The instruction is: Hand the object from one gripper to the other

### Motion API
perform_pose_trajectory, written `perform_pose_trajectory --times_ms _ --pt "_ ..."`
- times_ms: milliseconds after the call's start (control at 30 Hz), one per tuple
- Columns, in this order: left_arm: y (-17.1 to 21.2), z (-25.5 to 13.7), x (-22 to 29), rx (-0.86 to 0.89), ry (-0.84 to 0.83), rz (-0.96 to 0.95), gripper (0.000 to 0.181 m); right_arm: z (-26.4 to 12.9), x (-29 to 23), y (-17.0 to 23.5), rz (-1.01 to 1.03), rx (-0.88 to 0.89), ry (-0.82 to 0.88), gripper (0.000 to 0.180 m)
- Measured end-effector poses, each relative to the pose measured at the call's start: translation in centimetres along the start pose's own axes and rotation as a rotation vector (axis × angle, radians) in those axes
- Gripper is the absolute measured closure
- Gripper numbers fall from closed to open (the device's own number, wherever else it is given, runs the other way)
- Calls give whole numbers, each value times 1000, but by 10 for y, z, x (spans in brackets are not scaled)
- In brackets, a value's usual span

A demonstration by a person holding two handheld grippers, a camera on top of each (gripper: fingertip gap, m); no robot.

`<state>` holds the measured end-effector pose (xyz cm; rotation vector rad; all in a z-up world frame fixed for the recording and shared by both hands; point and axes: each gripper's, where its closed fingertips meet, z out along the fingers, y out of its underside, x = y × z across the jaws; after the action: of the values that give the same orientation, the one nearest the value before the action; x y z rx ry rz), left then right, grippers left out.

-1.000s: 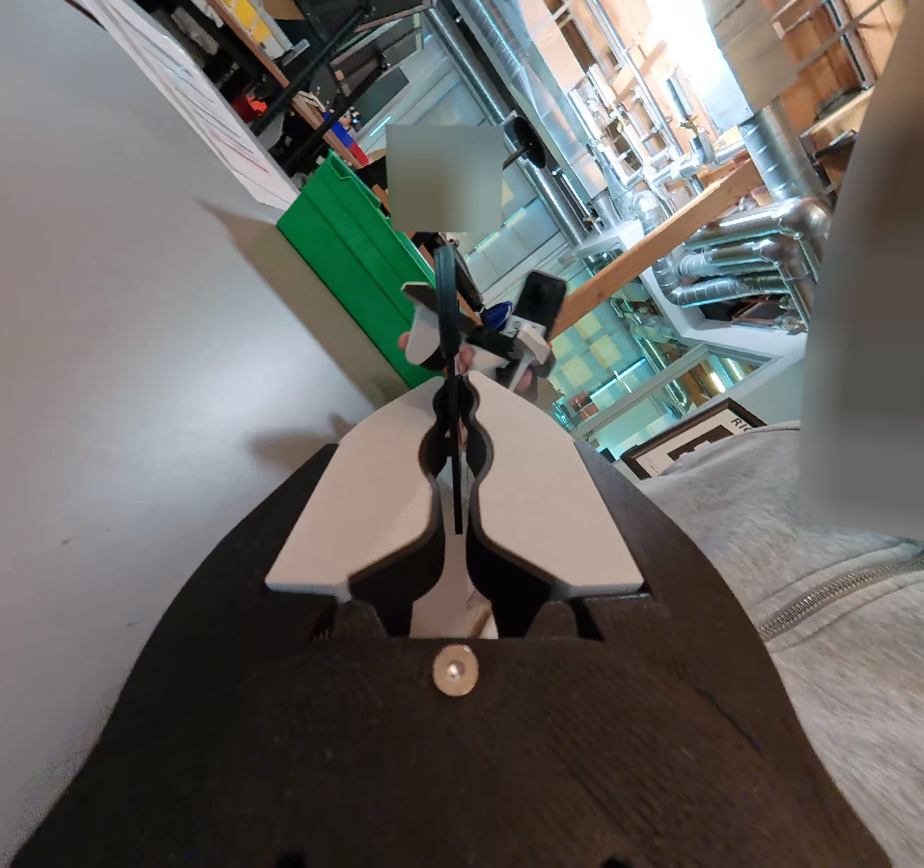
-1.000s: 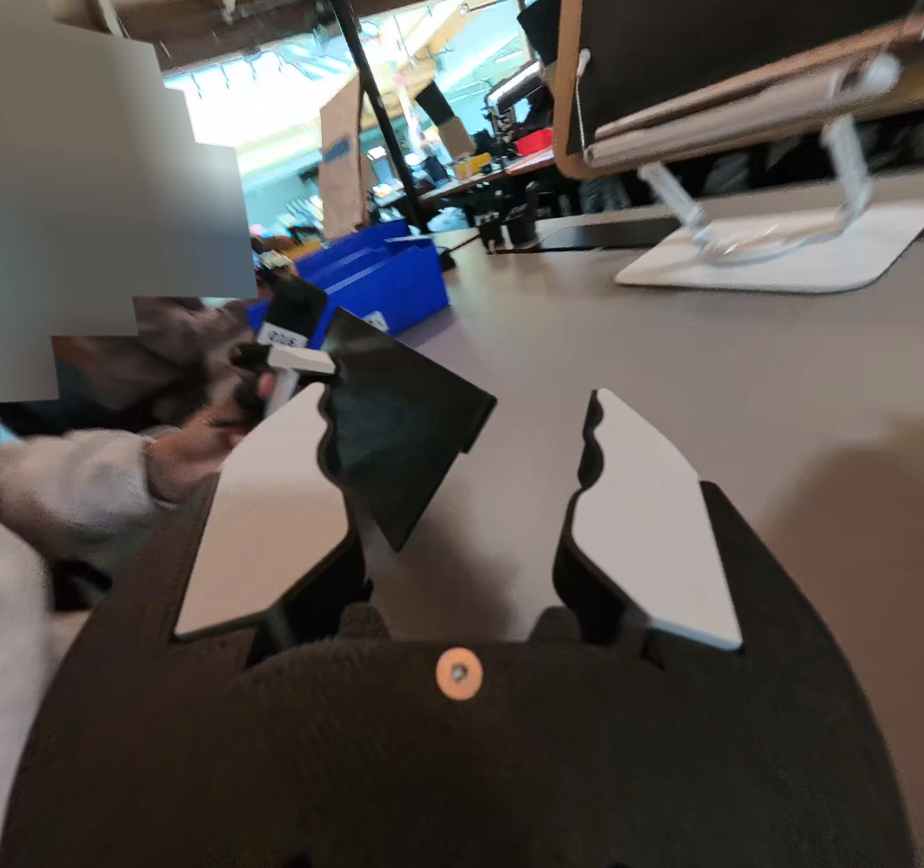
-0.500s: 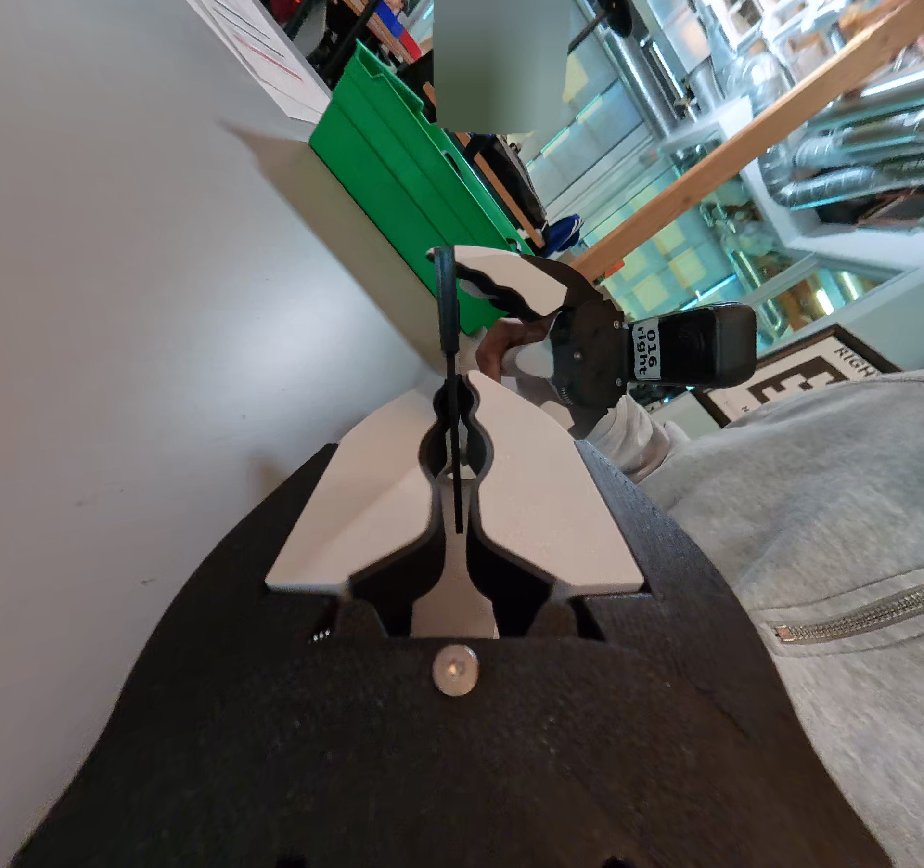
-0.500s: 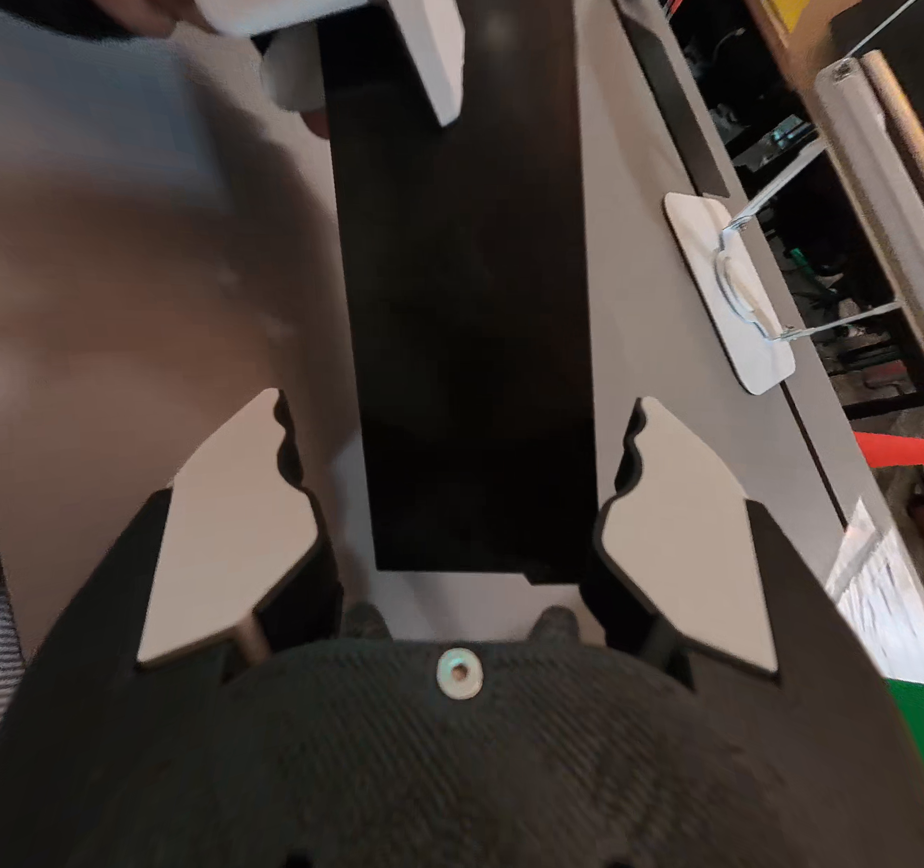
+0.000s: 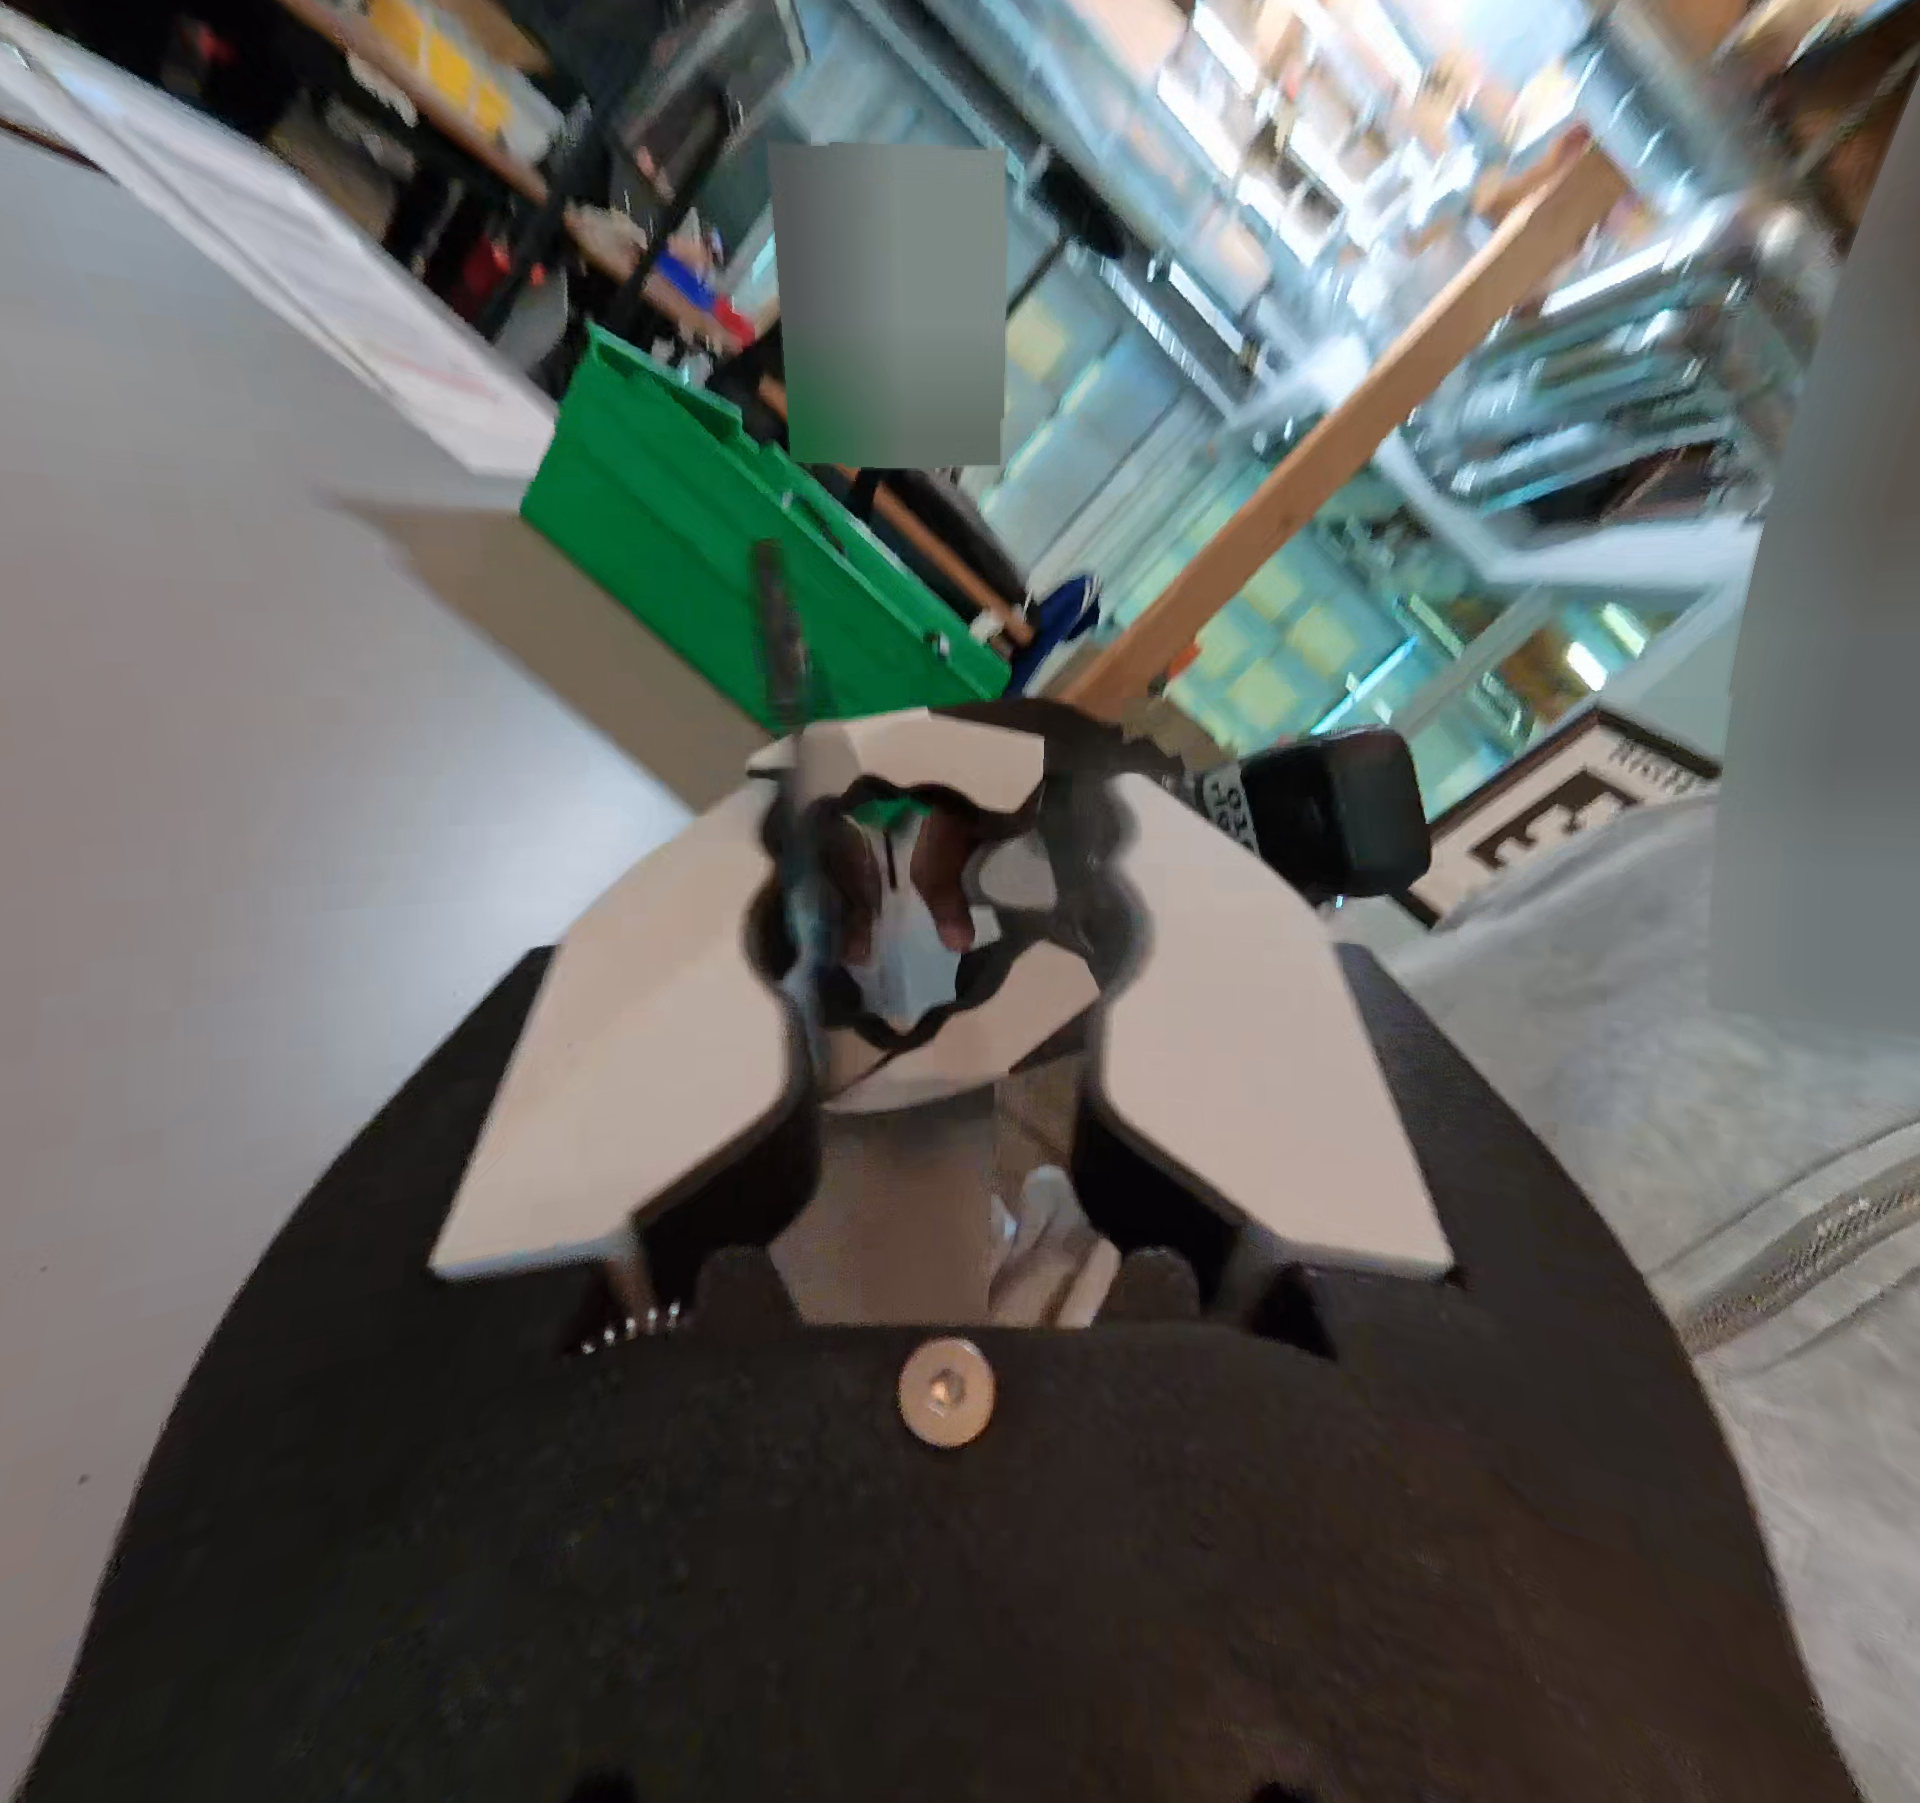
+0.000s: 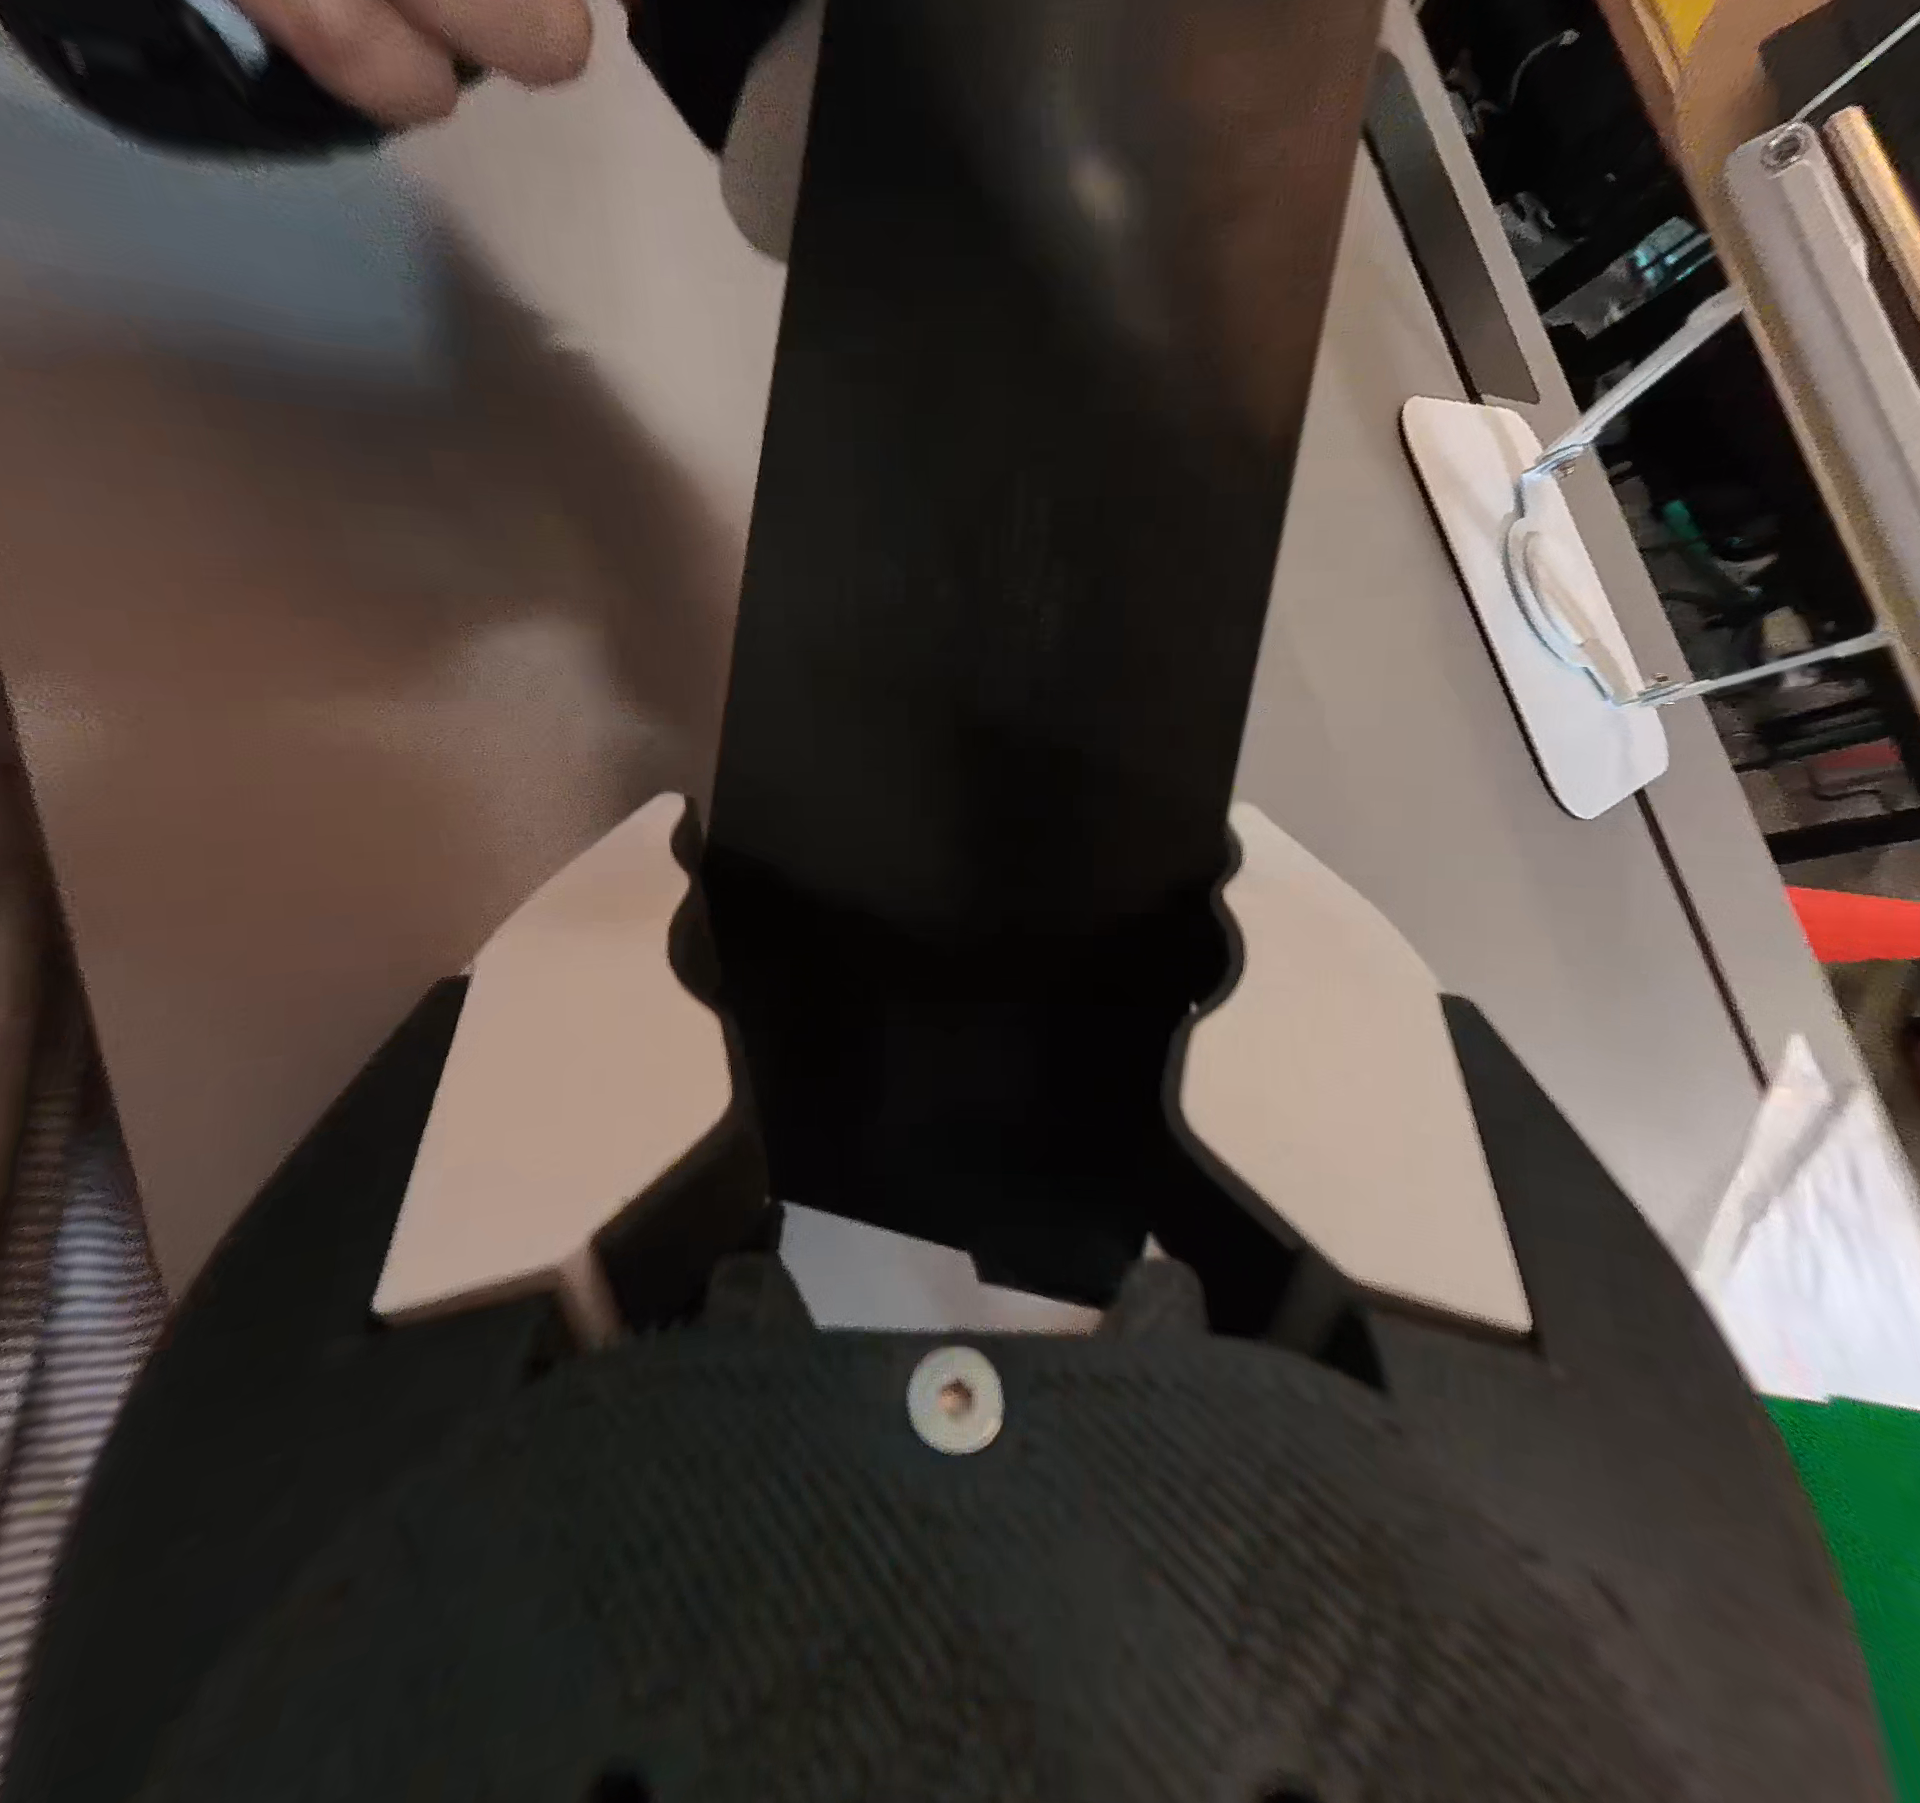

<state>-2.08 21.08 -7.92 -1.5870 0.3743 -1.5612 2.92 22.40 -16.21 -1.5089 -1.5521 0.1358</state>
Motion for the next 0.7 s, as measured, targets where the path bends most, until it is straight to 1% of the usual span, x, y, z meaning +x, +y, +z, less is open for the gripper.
perform_pose_trajectory --times_ms 33,100,200,367,467,533,700 --pt "-4 -1 -1 39 -3 -7 108 -1 1 -3 34 23 -11 87" --pt "-8 -2 -2 73 4 4 93 -4 1 -9 121 84 -48 87" --pt "-7 0 9 69 57 54 87 -10 -1 -23 267 187 -130 87" --pt "2 9 26 47 116 141 64 -26 -11 -58 498 421 -338 87" --pt "4 12 36 50 155 163 56 -35 -20 -75 624 528 -486 87" --pt "2 13 43 68 177 162 54 -38 -27 -83 678 565 -567 87" --pt "-5 11 49 114 194 142 53 -42 -42 -98 734 613 -692 88"
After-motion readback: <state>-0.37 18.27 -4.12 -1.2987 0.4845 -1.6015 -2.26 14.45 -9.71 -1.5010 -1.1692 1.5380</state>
